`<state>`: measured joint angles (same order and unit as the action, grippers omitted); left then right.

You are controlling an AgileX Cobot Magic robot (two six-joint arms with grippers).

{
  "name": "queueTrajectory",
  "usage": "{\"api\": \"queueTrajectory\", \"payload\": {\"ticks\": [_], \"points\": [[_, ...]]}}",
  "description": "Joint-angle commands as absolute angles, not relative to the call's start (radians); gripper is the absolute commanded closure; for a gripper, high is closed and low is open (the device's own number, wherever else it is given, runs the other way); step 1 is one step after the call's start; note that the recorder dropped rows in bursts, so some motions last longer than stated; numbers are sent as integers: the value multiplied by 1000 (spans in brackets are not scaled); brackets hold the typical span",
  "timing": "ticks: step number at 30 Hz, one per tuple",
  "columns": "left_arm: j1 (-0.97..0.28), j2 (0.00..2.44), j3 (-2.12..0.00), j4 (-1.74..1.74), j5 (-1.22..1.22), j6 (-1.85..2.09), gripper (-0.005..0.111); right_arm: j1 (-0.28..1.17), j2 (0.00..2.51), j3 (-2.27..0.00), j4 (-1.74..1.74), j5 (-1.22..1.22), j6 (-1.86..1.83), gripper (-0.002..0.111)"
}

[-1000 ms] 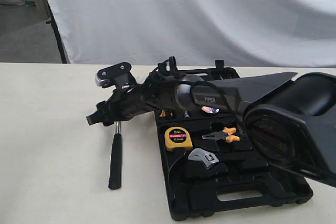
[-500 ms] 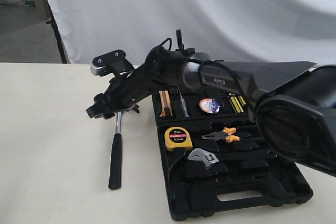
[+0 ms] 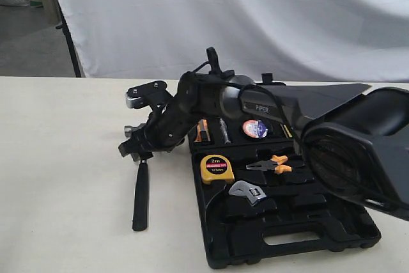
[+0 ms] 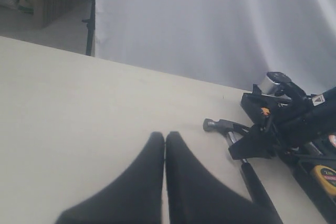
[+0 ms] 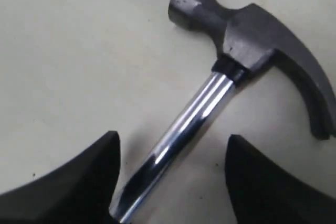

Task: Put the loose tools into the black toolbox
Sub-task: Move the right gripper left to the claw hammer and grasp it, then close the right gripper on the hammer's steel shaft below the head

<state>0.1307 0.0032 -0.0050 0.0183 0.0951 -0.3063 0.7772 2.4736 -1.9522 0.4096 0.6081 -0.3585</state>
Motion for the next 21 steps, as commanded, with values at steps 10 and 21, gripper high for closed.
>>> {"api": "queueTrajectory", "payload": {"ticks": [10,21], "points": [[156,0,-8,23,88,-311,106,834,2506,-1953,304,687,-375,51],[156,0,-8,23,88,-311,106,876,2506,-1953,306,818,-381,97]]}}
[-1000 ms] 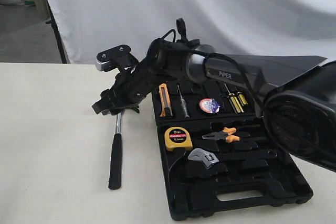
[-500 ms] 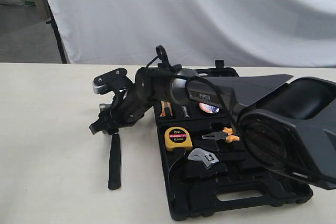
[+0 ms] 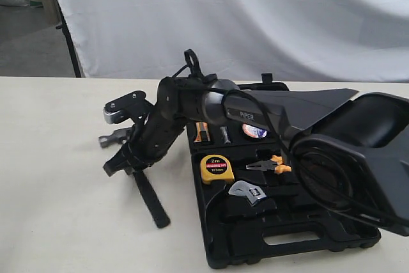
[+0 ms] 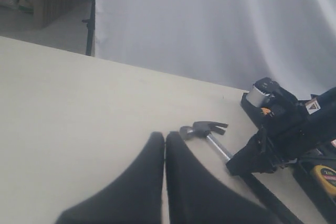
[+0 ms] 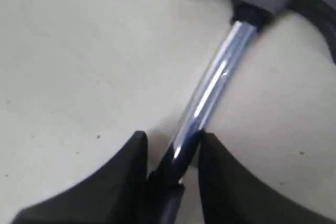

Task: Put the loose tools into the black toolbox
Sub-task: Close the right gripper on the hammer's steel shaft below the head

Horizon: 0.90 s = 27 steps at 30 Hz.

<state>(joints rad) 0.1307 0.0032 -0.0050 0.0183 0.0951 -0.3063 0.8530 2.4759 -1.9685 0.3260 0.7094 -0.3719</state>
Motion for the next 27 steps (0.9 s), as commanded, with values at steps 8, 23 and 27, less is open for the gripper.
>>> {"api": "queueTrajectory", "payload": {"ticks": [8,23,27], "points": [[156,0,-8,23,88,-311,106,912,2503,-1953,331,956,-390,109],[156,0,-8,23,88,-311,106,936,2445,-1911,422,1221,-441,109],[156,0,-8,23,88,-311,106,945,2400,-1827,338,1221,-431,109]]}}
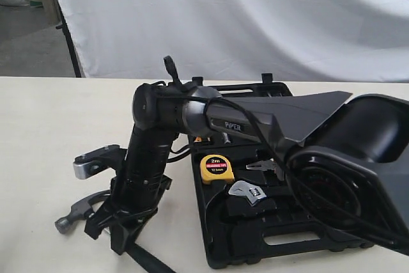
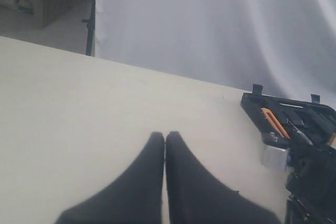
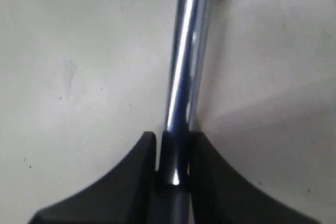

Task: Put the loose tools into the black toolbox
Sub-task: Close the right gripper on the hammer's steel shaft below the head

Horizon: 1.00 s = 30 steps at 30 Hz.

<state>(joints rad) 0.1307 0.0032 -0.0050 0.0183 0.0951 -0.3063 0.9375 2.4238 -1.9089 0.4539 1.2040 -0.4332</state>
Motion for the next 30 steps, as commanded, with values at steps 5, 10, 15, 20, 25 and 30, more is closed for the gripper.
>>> {"api": "queueTrajectory", "payload": {"ticks": [5,10,15,20,25,30], "points": [[156,0,-8,23,88,-311,106,961,2314,-1706,327,1221,-444,109],[156,0,-8,23,88,-311,106,990,2277,-1648,322,1221,-477,109],[156,0,-8,23,88,-311,106,1001,2284,-1648,308,1221,-475,109],[156,0,-8,23,88,-311,106,1013,2284,-1648,293,1221,-415,108],[156,0,-8,23,88,-311,106,1050,2284,-1648,172,1221,-334,108],[156,0,-8,23,88,-311,106,1091,2284,-1648,102,1221,-309,108]]}}
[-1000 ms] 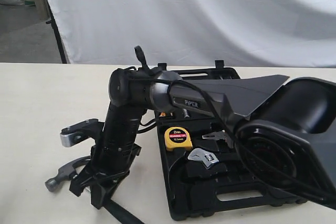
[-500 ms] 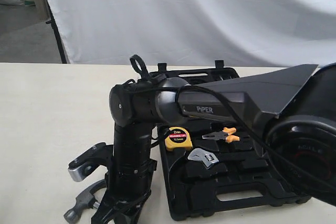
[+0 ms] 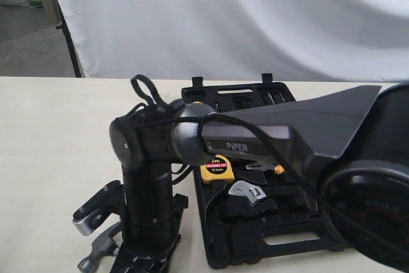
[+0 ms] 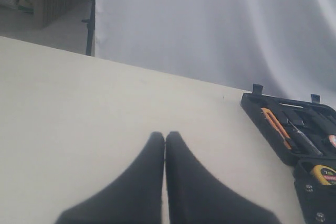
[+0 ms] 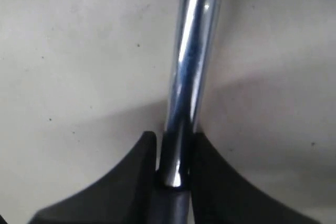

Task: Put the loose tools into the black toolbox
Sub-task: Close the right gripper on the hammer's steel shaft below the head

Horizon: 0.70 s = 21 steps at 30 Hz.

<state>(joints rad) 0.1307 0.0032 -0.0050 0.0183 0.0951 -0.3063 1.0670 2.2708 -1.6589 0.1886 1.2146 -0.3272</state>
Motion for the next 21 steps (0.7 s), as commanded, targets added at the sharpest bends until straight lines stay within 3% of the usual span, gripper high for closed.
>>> {"api": "queueTrajectory", "payload": {"ticks": [1,17,19,20,21], "points": [[156,0,-8,23,88,-311,106,1100,2284,-1648,96,1221,-309,108],[156,0,-8,23,88,-311,106,1108,2284,-1648,103,1202,-265,108],[156,0,-8,23,88,-311,106,1108,2284,-1648,103,1202,-253,96],[156,0,-8,23,88,-311,106,1108,2284,-1648,103,1202,-225,80],[156,0,-8,23,88,-311,106,1108,2284,-1648,103,1204,-220,73]]}}
